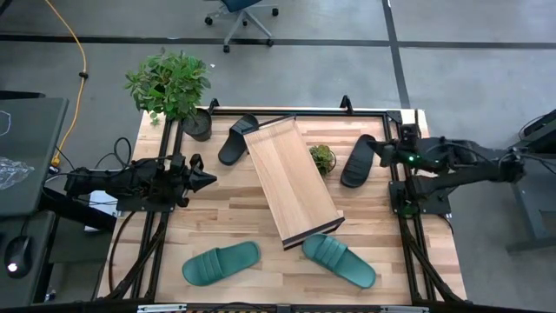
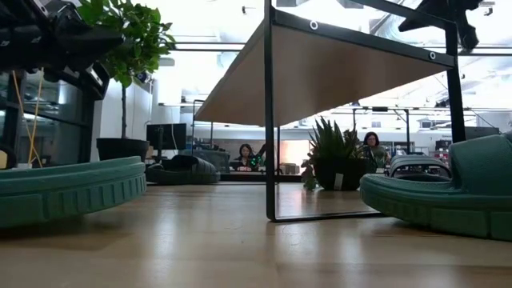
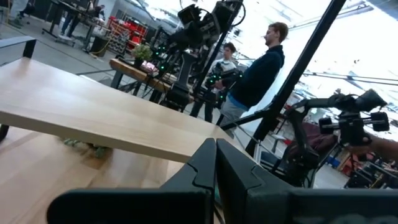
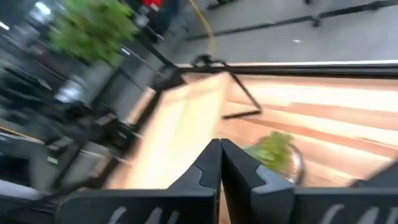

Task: Pick and place slides into the shelf
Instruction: Put the right black slipper on the shelf

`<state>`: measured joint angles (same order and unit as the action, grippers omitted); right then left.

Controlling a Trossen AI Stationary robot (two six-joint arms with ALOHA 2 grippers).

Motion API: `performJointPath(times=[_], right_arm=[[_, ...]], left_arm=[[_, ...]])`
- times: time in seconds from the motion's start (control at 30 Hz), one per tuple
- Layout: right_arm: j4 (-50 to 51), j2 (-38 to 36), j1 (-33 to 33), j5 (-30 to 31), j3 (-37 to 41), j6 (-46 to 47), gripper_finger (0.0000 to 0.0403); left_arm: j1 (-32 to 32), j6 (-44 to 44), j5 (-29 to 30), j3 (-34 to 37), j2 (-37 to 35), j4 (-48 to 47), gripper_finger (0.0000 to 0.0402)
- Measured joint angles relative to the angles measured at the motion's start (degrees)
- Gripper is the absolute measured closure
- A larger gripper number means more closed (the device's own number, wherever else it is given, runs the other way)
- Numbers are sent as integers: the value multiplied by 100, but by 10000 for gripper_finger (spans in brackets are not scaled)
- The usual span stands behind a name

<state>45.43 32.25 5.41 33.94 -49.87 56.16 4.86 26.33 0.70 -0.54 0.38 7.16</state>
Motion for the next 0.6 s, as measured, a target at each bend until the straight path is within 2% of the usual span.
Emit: performJointPath(times=[0.13,0.37,0.6], right_arm=[[799,432,-369,-126,-631,-202,397],[920,565,-1498,-607,-1231,-1099,337],[940,597,-2802,-1878,-1303,-2042,306]], left_arm=[[0,-4,129,-1,0,-6,401],[0,94,482,-1,0,-5,401],[0,94,514,0,0,-164,401]])
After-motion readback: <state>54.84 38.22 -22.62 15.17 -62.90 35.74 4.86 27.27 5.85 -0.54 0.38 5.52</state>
